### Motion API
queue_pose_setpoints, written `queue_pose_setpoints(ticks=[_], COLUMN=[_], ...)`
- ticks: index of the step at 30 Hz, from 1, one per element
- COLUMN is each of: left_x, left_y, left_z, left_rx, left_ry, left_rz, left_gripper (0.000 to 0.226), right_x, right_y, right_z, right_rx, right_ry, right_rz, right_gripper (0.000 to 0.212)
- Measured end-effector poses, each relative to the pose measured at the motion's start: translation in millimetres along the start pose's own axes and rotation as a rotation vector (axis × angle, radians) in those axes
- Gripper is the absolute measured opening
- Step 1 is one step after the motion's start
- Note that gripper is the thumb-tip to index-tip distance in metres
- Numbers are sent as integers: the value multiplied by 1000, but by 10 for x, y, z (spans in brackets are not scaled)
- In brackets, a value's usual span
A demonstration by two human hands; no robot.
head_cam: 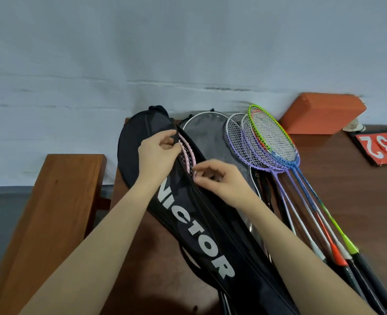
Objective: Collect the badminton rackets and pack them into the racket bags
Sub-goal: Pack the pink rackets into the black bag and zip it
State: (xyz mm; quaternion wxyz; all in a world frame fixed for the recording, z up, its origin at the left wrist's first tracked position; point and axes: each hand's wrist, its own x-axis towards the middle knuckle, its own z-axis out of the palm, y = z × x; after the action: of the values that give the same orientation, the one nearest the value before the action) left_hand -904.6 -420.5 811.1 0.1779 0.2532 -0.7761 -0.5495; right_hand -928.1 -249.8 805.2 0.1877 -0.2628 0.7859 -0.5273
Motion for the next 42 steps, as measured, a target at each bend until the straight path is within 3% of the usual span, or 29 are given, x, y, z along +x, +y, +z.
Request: queue_pose_setpoints(ticks=[3,5,12,18,22,25,28,31,35,38,42], left_x=[-197,-313,-425,-452,-437,-424,-381,-260,112,338,383], left_y=[27,62,11,-21,-52,-64,-39,-15,-67,-123,-216], left_z=[-99,-163,-326,-372,-375,-368,-367,-396,-464,-479,-552], left_rx=[-147,-220,-299,-329,-367,-367,-364,-232,70,297,264], left_ry=[-15,-33,-103,-113,-108,-118,-174,-144,-20,-64,-215], left_rz=[3,9,33,45,25,28,38,118,350,429,514], left_gripper=[32,31,38,45,44,43,43,38,35,31,26], right_x=[239,439,792,977,1062,1085,1074,1036,930,836,742], right_y=[-24,-103,-357,-447,-503,-503,-516,-531,-495,-470,-468], right_z=[15,21,90,135,100,71,76,78,76,90,66], right_rx=[-28,-72,-117,-98,-59,-48,-98,-154,-322,-381,-353], right_ry=[279,363,123,80,67,90,95,114,143,141,130], right_rz=[-19,-27,-15,-15,26,-5,-14,-65,-227,-320,-363], right_gripper=[17,22,31,26,4,20,19,10,8,10,12])
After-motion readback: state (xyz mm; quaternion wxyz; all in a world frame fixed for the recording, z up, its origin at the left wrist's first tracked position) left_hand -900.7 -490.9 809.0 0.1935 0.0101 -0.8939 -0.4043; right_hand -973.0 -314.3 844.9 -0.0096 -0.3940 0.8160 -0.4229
